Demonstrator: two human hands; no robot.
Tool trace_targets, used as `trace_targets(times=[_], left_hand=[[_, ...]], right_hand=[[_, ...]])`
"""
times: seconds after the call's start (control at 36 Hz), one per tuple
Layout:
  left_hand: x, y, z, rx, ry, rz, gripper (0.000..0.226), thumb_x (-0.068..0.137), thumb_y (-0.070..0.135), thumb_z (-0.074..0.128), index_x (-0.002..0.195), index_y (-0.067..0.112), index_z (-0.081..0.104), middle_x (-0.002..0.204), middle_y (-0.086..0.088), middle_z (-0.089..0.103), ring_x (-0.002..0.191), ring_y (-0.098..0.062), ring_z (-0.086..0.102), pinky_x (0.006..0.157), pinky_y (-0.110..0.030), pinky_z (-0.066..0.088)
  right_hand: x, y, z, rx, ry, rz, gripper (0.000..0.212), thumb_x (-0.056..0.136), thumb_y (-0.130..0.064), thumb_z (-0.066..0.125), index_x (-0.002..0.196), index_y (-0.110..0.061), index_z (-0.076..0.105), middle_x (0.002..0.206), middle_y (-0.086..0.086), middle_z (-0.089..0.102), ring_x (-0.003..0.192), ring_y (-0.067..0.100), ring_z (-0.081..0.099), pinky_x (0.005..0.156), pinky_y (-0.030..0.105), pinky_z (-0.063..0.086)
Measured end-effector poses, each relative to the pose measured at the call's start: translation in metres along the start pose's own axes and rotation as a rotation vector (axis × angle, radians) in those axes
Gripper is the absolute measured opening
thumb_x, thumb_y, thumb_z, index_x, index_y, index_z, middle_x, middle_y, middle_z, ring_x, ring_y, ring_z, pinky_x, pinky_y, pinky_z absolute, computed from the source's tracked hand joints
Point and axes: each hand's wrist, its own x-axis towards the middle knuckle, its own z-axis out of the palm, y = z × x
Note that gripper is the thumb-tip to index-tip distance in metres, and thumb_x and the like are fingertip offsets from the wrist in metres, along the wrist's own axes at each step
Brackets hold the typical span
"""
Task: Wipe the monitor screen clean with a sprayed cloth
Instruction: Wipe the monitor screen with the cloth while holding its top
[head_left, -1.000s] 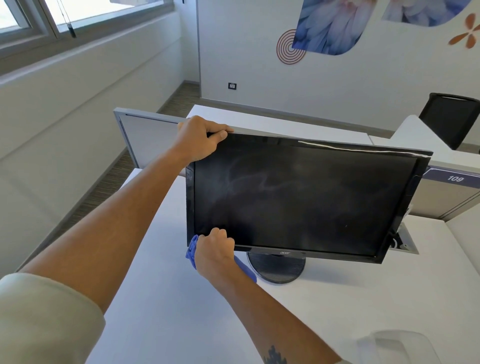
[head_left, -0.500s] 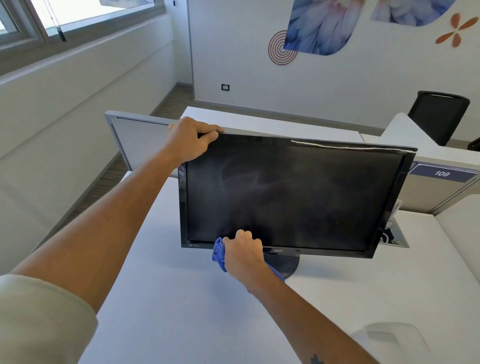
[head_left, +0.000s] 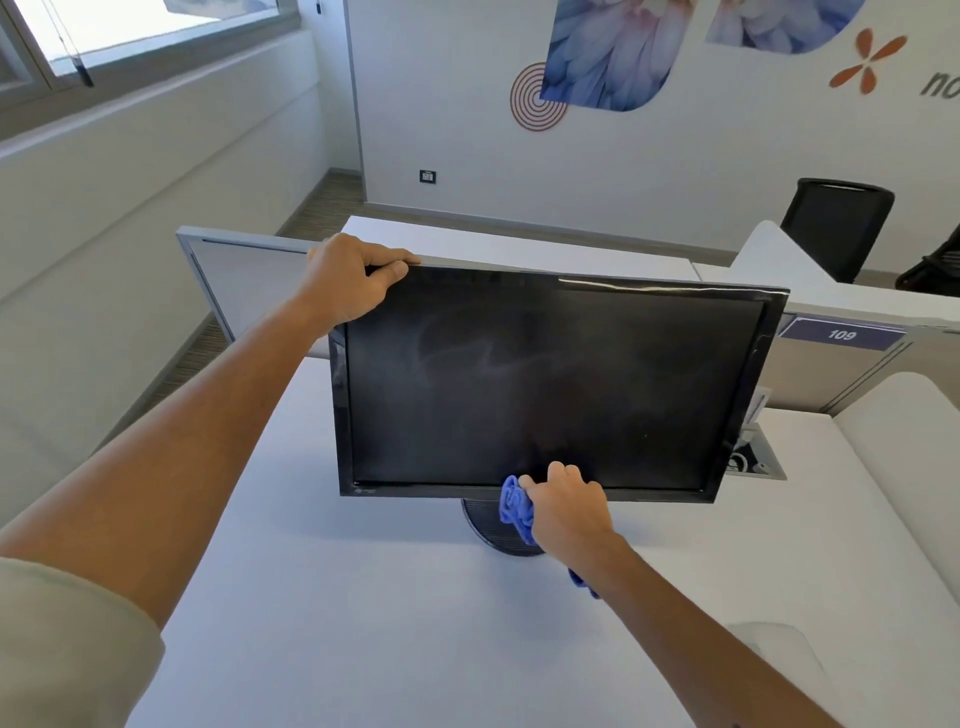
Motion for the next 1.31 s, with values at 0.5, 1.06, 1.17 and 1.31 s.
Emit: trace_targets(times=[0.5, 1.06, 1.17, 1.31], left_hand=[[0.001, -0.001, 0.002, -0.001, 0.0, 0.017, 0.026, 0.106, 0.022, 0.069, 0.129, 0.022, 0.081, 0.12, -0.009, 0.082, 0.121, -0.04, 0.068, 0.116, -0.062, 0.048], [0.001, -0.001, 0.003, 0.013, 0.01, 0.019, 0.024, 0.105, 0.024, 0.071, 0.126, 0.025, 0.082, 0.116, -0.013, 0.083, 0.11, -0.051, 0.067, 0.103, -0.06, 0.054], [-0.001, 0.0, 0.003, -0.002, 0.015, 0.019, 0.024, 0.105, 0.023, 0.071, 0.126, 0.024, 0.082, 0.117, -0.013, 0.081, 0.11, -0.043, 0.069, 0.101, -0.054, 0.056], [0.003, -0.003, 0.005, -0.005, 0.009, 0.032, 0.025, 0.106, 0.022, 0.07, 0.127, 0.023, 0.081, 0.117, -0.013, 0.081, 0.091, -0.034, 0.068, 0.077, -0.042, 0.055]], right_hand=[[-0.017, 0.099, 0.021, -0.111, -0.013, 0.163, 0.049, 0.102, -0.039, 0.062, 0.146, -0.031, 0.045, 0.115, 0.004, 0.051, 0.109, 0.02, 0.052, 0.081, 0.032, 0.046], [-0.04, 0.163, 0.018, -0.112, -0.037, 0.356, 0.051, 0.106, -0.042, 0.058, 0.153, -0.029, 0.041, 0.135, 0.006, 0.053, 0.124, 0.021, 0.054, 0.09, 0.029, 0.051], [-0.044, 0.168, 0.019, -0.087, -0.036, 0.424, 0.05, 0.104, -0.043, 0.061, 0.148, -0.028, 0.045, 0.135, 0.004, 0.054, 0.122, 0.02, 0.055, 0.09, 0.029, 0.051], [-0.05, 0.174, 0.025, -0.054, -0.037, 0.501, 0.054, 0.101, -0.043, 0.065, 0.147, -0.025, 0.043, 0.133, 0.003, 0.054, 0.119, 0.018, 0.055, 0.082, 0.025, 0.048]])
